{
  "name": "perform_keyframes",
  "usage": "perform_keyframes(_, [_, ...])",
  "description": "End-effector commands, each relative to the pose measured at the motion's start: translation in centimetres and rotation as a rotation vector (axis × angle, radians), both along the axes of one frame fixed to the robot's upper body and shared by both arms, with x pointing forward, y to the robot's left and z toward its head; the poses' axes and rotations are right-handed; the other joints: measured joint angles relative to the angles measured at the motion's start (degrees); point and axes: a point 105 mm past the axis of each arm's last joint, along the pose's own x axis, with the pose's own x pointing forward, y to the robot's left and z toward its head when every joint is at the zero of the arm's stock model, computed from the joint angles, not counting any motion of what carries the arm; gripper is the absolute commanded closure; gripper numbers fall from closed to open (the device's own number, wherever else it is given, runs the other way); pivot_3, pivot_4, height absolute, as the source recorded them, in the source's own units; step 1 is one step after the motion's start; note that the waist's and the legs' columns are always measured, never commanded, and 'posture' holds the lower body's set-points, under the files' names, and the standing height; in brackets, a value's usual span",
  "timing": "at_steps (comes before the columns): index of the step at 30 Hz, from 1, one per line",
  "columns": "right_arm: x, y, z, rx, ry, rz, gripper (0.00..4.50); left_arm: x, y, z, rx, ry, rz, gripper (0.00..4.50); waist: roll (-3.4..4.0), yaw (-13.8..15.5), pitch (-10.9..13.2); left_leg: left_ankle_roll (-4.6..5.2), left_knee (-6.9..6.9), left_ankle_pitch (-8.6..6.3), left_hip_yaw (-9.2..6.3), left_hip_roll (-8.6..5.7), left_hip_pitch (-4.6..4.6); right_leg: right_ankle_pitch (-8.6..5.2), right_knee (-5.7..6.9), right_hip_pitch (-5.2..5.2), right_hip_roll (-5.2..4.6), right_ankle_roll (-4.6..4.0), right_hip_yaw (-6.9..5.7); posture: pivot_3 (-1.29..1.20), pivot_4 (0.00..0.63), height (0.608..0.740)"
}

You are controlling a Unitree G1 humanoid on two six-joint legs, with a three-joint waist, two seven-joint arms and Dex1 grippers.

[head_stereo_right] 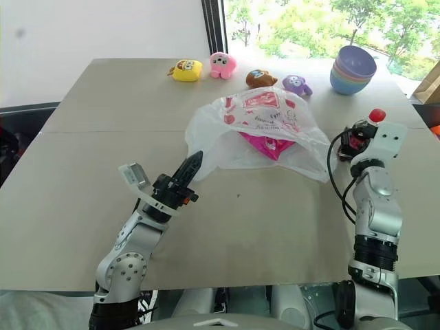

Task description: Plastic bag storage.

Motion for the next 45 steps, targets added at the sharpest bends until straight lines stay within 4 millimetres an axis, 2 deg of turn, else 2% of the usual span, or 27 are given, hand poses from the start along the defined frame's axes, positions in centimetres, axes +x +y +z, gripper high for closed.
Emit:
perform_keyframes(1, [-0.2, -0.6, 2.1, -0.026, -0.07, -0.005, 0.57, -0.4, 0.0, 1.1, -0.007, -0.052, 0.003, 4.5, 0.0, 0.01, 0.0, 0.0, 0.0, 0.0, -0.02, 0.0, -0.01, 0.0, -0.01, 0.0, 0.0, 0.0, -0.02, 0.0, 0.15, 0.74])
perform_keyframes(3, [-0.3, -0.4, 2.3, -0.02, -0.08, 0.0, 1.43, -0.3, 0.1, 1.1, -0.01, -0.053, 0.005, 4.5, 0.01, -0.02, 0.01, 0.0, -0.01, 0.0, -0.01, 0.0, -0.03, 0.0, -0.04, -0.01, 0.0, 0.0, -0.01, 0.0, 0.15, 0.74])
perform_keyframes(5, [-0.4, -0.1, 2.9, -0.023, -0.121, 0.017, 1.46, -0.2, 0.1, 1.0, -0.007, -0.05, 0.005, 4.5, 0.02, -0.02, 0.01, 0.0, -0.02, 0.0, 0.0, 0.0, -0.03, 0.0, -0.04, -0.02, 0.0, 0.0, 0.0, 0.0, 0.15, 0.74])
perform_keyframes(8, [-0.4, 0.5, 5.4, -0.021, -0.231, 0.083, 1.46, -0.1, 0.0, 0.9, -0.007, -0.049, 0.004, 4.5, 0.12, -0.03, 0.07, 0.0, -0.03, 0.0, 0.01, 0.0, -0.04, 0.0, -0.03, -0.03, 0.0, 0.01, 0.01, 0.0, 0.15, 0.74])
perform_keyframes(11, [-0.7, 1.1, 9.4, 0.047, -0.403, 0.167, 1.46, 0.0, 0.0, 1.1, -0.008, -0.052, -0.001, 4.5, 0.27, -0.15, 0.17, 0.01, -0.03, -0.01, 0.03, 0.0, -0.04, 0.0, -0.03, -0.06, 0.01, 0.01, 0.04, 0.0, 0.15, 0.74])
perform_keyframes(13, [-1.8, 4.2, 12.9, 0.115, -0.551, 0.385, 1.46, 0.1, -0.1, 1.2, -0.007, -0.054, -0.01, 4.5, 0.43, -0.21, 0.28, 0.01, -0.03, 0.0, 0.07, 0.0, -0.04, 0.01, -0.01, -0.07, 0.01, 0.02, 0.08, 0.0, 0.15, 0.74])
perform_keyframes(14, [-2.6, 6.1, 14.0, 0.145, -0.588, 0.516, 1.46, 0.1, -0.1, 1.2, -0.005, -0.053, -0.015, 4.5, 0.52, -0.18, 0.34, 0.01, -0.03, -0.01, 0.07, 0.0, -0.04, 0.01, -0.01, -0.09, 0.01, 0.02, 0.08, 0.0, 0.15, 0.74])
perform_keyframes(16, [-4.2, 9.2, 14.4, 0.244, -0.585, 0.75, 1.46, 0.1, -0.3, 1.1, -0.005, -0.052, -0.026, 4.5, 0.53, -0.16, 0.34, 0.02, -0.16, -0.02, -0.02, 0.02, -0.05, -0.01, -0.02, -0.12, 0.03, 0.04, 0.0, 0.0, 0.15, 0.74])
perform_keyframes(19, [-6.9, 13.1, 12.8, 0.397, -0.49, 1.016, 1.46, 0.1, -0.6, 1.1, -0.004, -0.05, -0.041, 4.5, 0.45, 0.04, 0.28, -0.01, -0.43, -0.01, -0.17, 0.1, -0.07, -0.04, -0.19, -0.12, 0.06, 0.07, -0.14, 0.0, 0.15, 0.74])
perform_keyframes(22, [-9.3, 15.7, 9.5, 0.486, -0.328, 1.173, 1.46, 0.1, -0.7, 1.0, -0.006, -0.051, -0.043, 4.5, 0.41, 0.37, 0.25, -0.02, -0.49, 0.01, -0.43, 0.09, -0.3, -0.04, -0.39, -0.09, 0.04, 0.07, -0.37, 0.0, 0.15, 0.74])
perform_keyframes(25, [-10.6, 16.9, 5.3, 0.52, -0.121, 1.227, 1.46, 0.1, -0.9, 1.2, -0.011, -0.056, -0.043, 4.5, 0.42, 0.39, 0.26, 0.03, -0.08, -0.02, -0.7, -0.05, -0.77, -0.03, -0.47, -0.16, -0.17, 0.08, -0.63, 0.0, 0.15, 0.74])
perform_keyframes(27, [-10.7, 16.9, 4.2, 0.529, -0.069, 1.22, 1.46, 0.1, -1.0, 1.2, -0.012, -0.058, -0.043, 4.5, 0.42, 0.25, 0.26, 0.15, 0.13, -0.08, -0.73, -0.09, -0.84, -0.03, -0.48, -0.12, -0.24, 0.09, -0.62, 0.0, 0.15, 0.74])
perform_keyframes(31, [-8.4, 15.3, 1.4, 0.918, 0.073, 1.015, 1.46, -0.1, -1.4, 1.3, -0.02, -0.065, -0.041, 4.5, 0.31, 0.03, 0.21, 0.22, 0.25, -0.11, -0.78, -0.16, -0.75, -0.01, -0.38, -0.05, -0.16, 0.12, -0.61, 0.0, 0.15, 0.74])
perform_keyframes(34, [-8.1, 15.6, 0.7, 1.07, 0.165, 0.983, 1.46, -0.1, -1.5, 1.3, -0.026, -0.069, -0.04, 4.5, 0.31, 0.06, 0.21, 0.22, 0.23, -0.11, -0.88, -0.15, -0.74, -0.02, -0.26, -0.06, -0.14, 0.11, -0.68, 0.0, 0.15, 0.74])
perform_keyframes(40, [-6.8, 18.0, -0.2, 1.188, 0.292, 0.936, 1.46, 0.0, -1.8, 1.5, -0.027, -0.08, -0.044, 4.5, 0.31, -0.09, 0.21, 0.19, 0.22, -0.1, -0.88, -0.13, -0.79, -0.03, -0.24, -0.13, -0.11, 0.13, -0.66, 0.0, 0.15, 0.74])
perform_keyframes(43, [-4.3, 18.9, -0.9, 1.213, 0.323, 0.822, 1.46, -0.1, -2.0, 1.5, -0.026, -0.085, -0.052, 4.5, 0.31, -0.03, 0.21, 0.19, 0.23, -0.1, -0.89, -0.12, -0.8, -0.03, -0.22, -0.13, -0.11, 0.14, -0.68, 0.0, 0.15, 0.74])
perform_keyframes(45, [-3.0, 19.1, -0.4, 1.214, 0.297, 0.797, 1.46, -0.2, -2.2, 1.5, -0.025, -0.088, -0.058, 4.5, 0.31, 0.01, 0.21, 0.19, 0.24, -0.09, -0.89, -0.12, -0.8, -0.03, -0.21, -0.13, -0.11, 0.14, -0.68, 0.0, 0.15, 0.74])
